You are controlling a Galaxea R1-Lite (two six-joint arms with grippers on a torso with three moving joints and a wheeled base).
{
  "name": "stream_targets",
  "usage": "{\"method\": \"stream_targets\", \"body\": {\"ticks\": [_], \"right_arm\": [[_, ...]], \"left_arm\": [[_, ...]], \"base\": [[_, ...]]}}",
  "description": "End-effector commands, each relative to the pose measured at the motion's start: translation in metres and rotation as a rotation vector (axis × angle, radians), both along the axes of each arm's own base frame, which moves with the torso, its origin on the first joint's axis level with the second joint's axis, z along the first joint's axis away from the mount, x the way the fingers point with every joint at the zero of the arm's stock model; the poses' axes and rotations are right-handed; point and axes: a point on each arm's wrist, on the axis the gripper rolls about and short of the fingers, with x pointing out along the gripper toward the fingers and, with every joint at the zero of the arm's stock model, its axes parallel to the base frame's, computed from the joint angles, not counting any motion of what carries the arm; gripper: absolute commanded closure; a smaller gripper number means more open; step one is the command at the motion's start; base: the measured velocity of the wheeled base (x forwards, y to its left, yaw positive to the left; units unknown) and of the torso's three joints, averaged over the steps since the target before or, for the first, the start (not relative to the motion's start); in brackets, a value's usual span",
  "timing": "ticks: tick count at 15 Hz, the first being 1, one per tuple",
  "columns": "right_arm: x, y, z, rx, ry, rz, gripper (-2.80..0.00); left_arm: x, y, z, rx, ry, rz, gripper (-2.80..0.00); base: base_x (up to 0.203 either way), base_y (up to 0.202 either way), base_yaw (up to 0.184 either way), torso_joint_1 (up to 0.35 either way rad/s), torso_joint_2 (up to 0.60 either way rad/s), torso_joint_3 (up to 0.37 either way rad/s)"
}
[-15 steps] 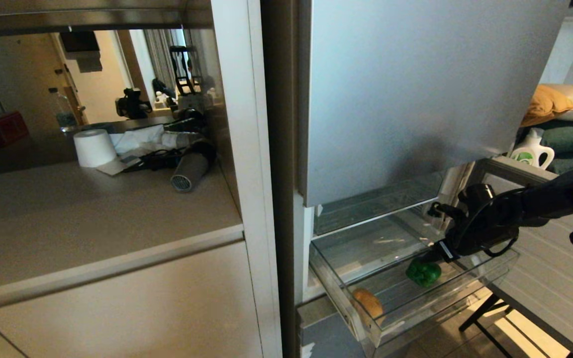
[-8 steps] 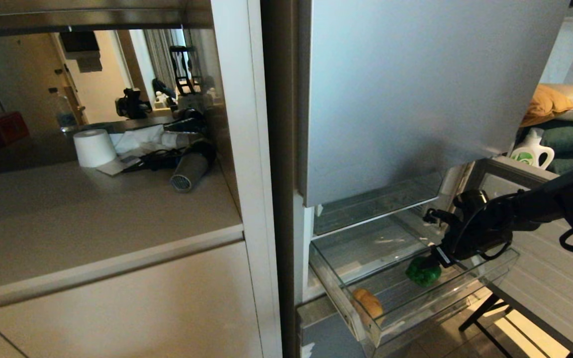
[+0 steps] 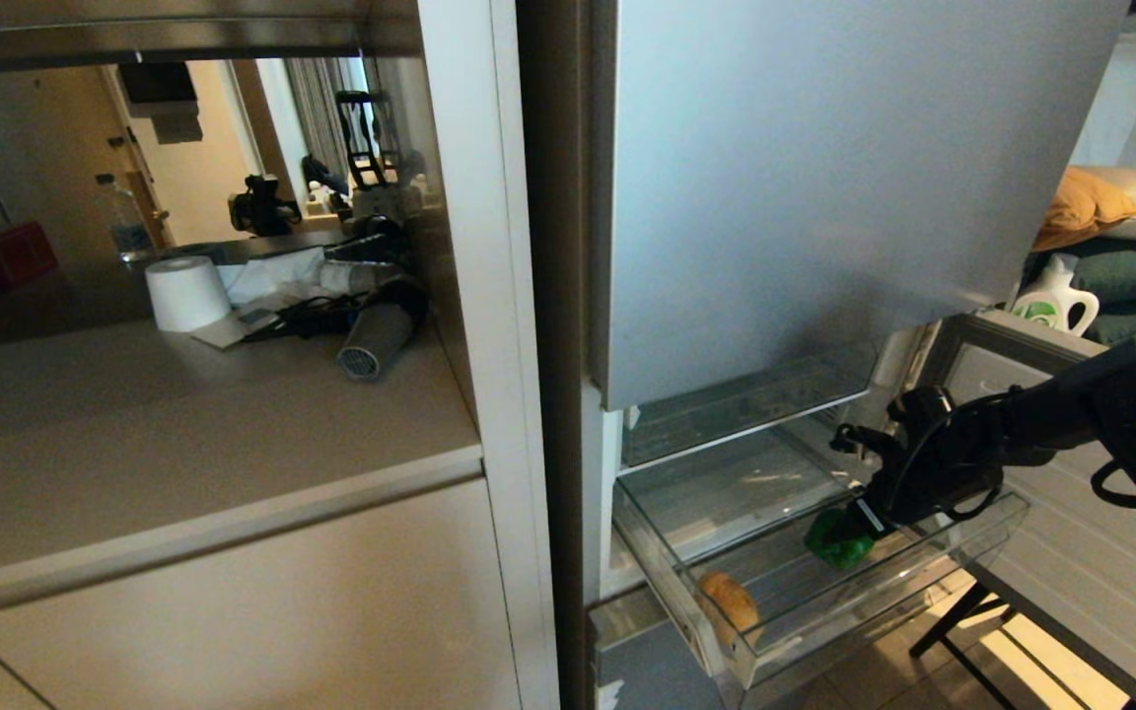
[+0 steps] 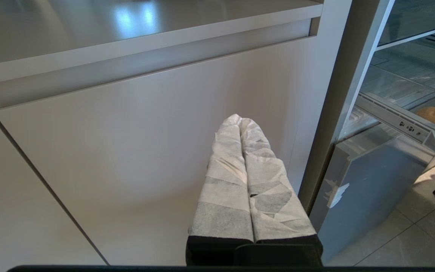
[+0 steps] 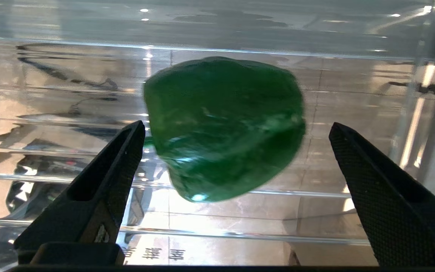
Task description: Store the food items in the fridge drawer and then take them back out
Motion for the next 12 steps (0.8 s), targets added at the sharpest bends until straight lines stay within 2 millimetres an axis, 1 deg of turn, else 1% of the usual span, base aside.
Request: {"method": "stream_targets", "body": {"ticks": [1, 12], "right_arm": [[0.0, 0.0009, -0.0018, 0.002, 0.005, 0.005, -2.8], [-0.0073, 0.0016, -0.0086, 0.032, 0.048, 0.012, -2.8]], "left_arm": [[0.0009, 0.0, -0.0029, 0.0, 0.012, 0.0, 0.0], [0.0009, 0.0, -0.0029, 0.0, 0.012, 0.0, 0.0]], "base": [[0.0, 0.0, 0.0, 0.0, 0.0, 0.0], [0.0, 0.0, 0.0, 0.0, 0.0, 0.0]]}}
